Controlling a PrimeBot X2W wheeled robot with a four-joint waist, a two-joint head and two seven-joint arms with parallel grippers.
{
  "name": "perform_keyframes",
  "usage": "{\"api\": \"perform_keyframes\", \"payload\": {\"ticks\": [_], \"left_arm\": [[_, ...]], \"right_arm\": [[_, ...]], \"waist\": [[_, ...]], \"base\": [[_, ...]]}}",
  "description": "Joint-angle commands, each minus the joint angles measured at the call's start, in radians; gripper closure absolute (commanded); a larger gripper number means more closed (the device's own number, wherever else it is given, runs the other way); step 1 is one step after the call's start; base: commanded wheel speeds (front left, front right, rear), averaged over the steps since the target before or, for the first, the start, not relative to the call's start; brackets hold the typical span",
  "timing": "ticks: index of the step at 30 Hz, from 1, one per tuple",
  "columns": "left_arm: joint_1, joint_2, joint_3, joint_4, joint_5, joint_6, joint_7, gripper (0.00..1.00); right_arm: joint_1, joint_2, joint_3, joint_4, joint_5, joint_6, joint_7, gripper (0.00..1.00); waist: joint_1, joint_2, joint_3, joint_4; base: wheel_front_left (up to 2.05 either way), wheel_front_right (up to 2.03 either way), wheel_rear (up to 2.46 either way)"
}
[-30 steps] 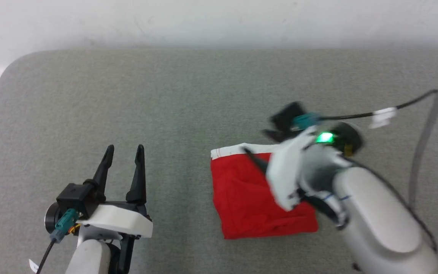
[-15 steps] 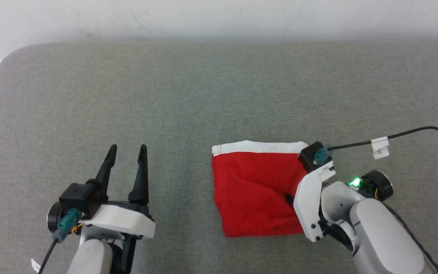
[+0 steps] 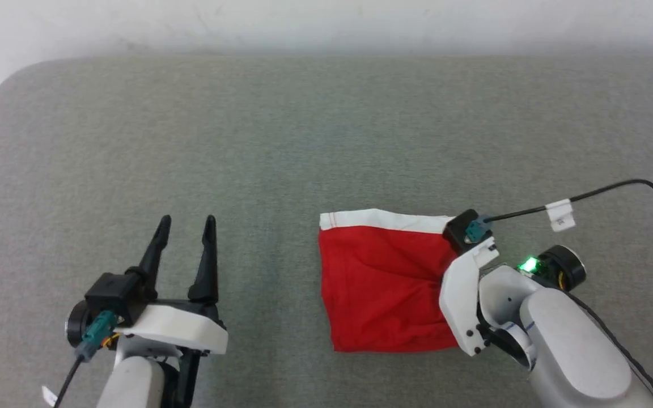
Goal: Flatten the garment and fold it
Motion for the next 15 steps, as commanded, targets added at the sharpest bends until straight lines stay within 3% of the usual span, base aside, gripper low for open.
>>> {"api": "perform_keyframes", "payload": {"ticks": [1,8,15], "left_arm": [[0.008,0.007,0.006,-0.008,-0.007,0.009,-0.005,0.00],[0.039,0.012,0.064,-0.098,-0.014,0.054,-0.005,0.00],[0.030,0.034,0.054,-0.186,0.013,0.073,0.033,0.00]], "right_arm": [[-0.003,-0.022,0.023,0.009,0.011,-0.002,0.006,1.00],[-0.146,-0.157,0.224,-0.032,0.093,-0.002,0.010,1.00],[-0.312,-0.255,0.298,0.035,0.162,-0.002,-0.065,1.00]], "waist": [[0.0000,0.0000,0.007,-0.057],[0.0000,0.0000,0.064,-0.281],[0.0000,0.0000,0.169,-0.441]], "base": [[0.00,0.00,0.00],[0.00,0.00,0.00],[0.00,0.00,0.00]]}}
